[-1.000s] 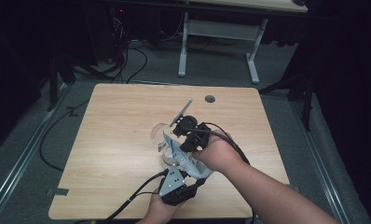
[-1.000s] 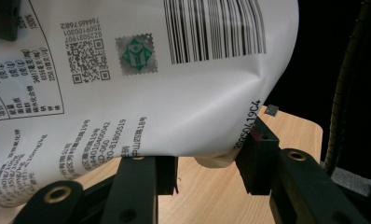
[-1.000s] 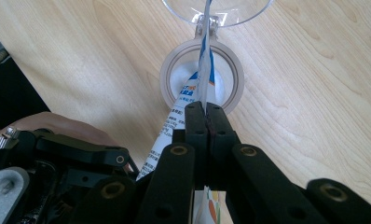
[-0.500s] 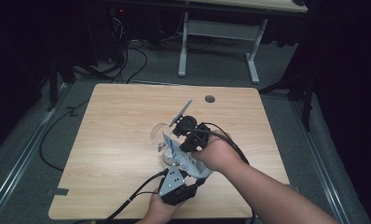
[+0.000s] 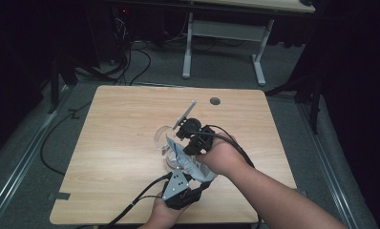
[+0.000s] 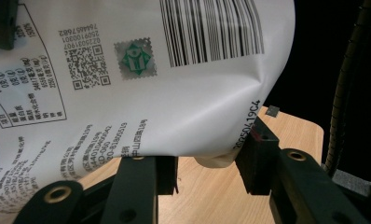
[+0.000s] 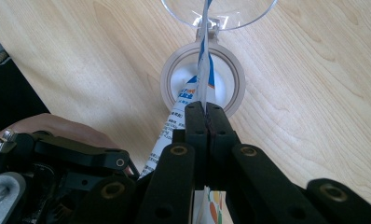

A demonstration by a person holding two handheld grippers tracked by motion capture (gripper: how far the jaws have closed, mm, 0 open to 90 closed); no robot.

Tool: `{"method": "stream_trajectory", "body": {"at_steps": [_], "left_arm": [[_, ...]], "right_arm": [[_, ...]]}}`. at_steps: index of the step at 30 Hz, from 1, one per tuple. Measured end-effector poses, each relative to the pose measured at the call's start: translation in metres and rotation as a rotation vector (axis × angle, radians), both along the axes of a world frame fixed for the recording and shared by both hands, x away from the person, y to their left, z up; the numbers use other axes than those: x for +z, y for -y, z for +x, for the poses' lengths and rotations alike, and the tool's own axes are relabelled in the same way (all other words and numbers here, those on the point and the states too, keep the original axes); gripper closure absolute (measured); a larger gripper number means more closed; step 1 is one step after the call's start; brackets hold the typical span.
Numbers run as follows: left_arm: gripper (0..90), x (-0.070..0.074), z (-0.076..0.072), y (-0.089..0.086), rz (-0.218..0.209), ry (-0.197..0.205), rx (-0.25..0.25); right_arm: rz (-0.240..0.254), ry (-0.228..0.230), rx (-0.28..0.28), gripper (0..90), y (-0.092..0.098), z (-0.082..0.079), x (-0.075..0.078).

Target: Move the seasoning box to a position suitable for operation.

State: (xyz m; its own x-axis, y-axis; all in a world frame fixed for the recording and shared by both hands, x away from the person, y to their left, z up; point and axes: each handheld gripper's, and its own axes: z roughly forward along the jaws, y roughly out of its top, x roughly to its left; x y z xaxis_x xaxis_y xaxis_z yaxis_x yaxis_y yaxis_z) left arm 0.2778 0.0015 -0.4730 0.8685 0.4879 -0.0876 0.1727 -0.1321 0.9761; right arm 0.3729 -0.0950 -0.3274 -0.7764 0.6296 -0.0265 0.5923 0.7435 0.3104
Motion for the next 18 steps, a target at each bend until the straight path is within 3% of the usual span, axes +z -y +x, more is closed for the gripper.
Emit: {"method": "stream_trajectory", "body": {"at_steps": [18], "left_arm": [[63.7,0.0009,-0.0005,0.0002,-0.007,0.004,-0.001]], "right_arm": [[0.001,0.003,-0.001,89.9,0.0007,0.0001,0.0013]]}}
